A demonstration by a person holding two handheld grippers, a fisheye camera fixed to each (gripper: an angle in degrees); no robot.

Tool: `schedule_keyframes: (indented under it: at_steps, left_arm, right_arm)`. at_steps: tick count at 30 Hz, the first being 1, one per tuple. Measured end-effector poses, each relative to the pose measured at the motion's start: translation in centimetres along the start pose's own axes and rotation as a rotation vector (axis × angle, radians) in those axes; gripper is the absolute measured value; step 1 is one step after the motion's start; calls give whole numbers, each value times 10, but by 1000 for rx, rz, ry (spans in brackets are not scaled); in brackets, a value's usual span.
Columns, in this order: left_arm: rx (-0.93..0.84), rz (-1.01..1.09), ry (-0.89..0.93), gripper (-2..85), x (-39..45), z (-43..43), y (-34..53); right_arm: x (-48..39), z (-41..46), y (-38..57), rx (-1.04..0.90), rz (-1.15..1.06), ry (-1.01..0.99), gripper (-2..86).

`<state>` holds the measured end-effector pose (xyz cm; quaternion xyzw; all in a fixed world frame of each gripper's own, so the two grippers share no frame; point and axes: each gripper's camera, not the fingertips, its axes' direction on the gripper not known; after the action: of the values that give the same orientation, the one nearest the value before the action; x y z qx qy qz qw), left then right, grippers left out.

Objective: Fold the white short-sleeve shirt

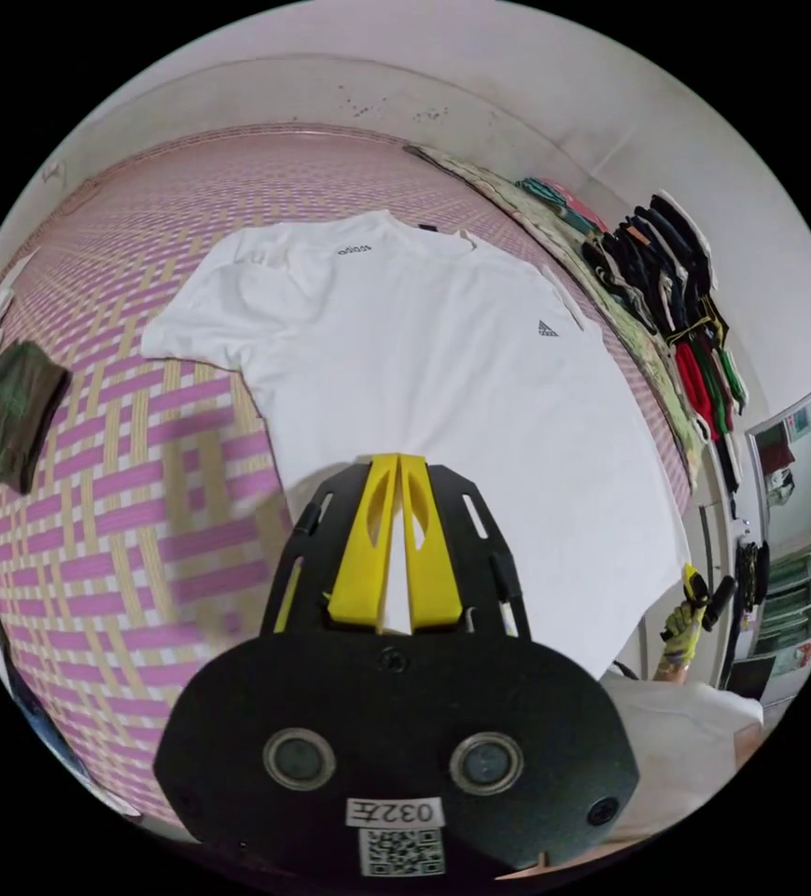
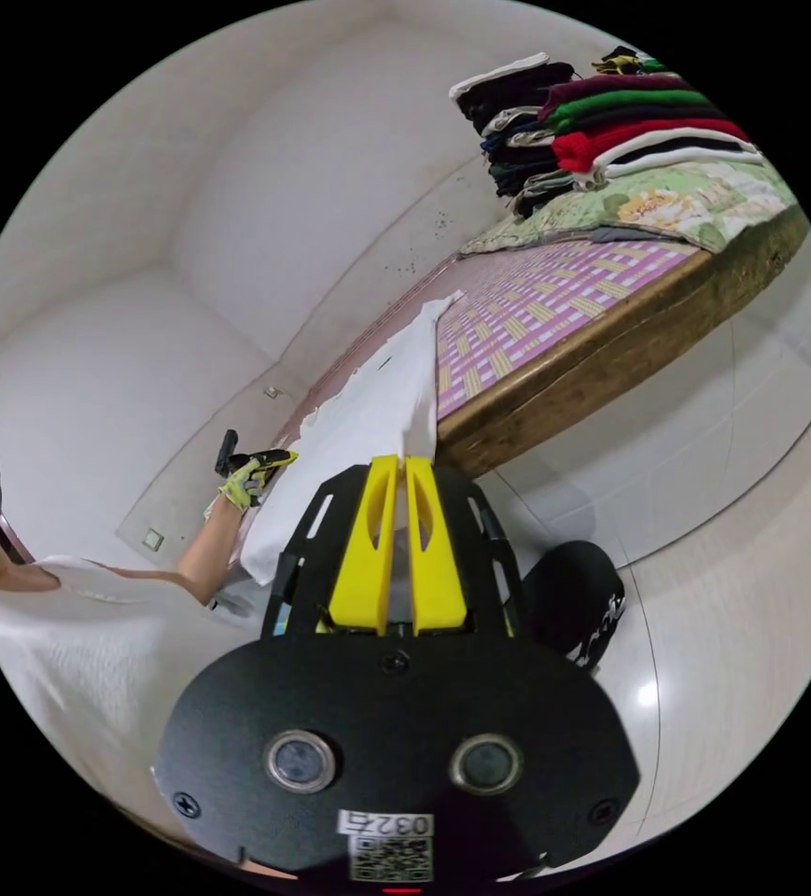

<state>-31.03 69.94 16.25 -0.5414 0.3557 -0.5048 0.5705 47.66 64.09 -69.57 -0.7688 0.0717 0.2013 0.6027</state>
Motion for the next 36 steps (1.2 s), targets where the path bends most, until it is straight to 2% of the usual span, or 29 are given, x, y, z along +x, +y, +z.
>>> schedule_keyframes:
  at_steps: [4, 7, 12, 16, 18, 22, 24, 29, 36]
  left_arm:
    - [-22, -11, -59, -9, -11, -10, 19]
    - [26, -4, -167, -8, 11, -26, 10]
    - [125, 233, 49, 2, 134, -15, -38]
    - [97, 418, 198, 51, 277, 51, -102]
    - [72, 474, 117, 63, 337, 86, -129]
    - [21, 551, -181, 67, 433, 168, -178]
    - [-21, 524, -257, 66, 450, 197, -196]
    - [-109, 488, -234, 71, 474, 237, -225]
    - [-84, 413, -231, -1, 465, 225, -246]
  right_arm:
    - [-5, -3, 15, -39, -30, -57, -9]
    - [-14, -2, 27, -76, -57, -63, -9]
    - [-3, -11, 41, -45, -48, -48, -9]
    - [18, -13, 43, -28, -24, -120, -9]
    - [21, -14, 44, -27, -39, -119, -9]
    - [30, -18, 47, -20, -58, -145, -9]
    - [36, -19, 48, -16, -51, -166, -9]
    - [49, -22, 51, -15, -54, -206, -9]
    - [53, -24, 55, -13, -63, -217, -9]
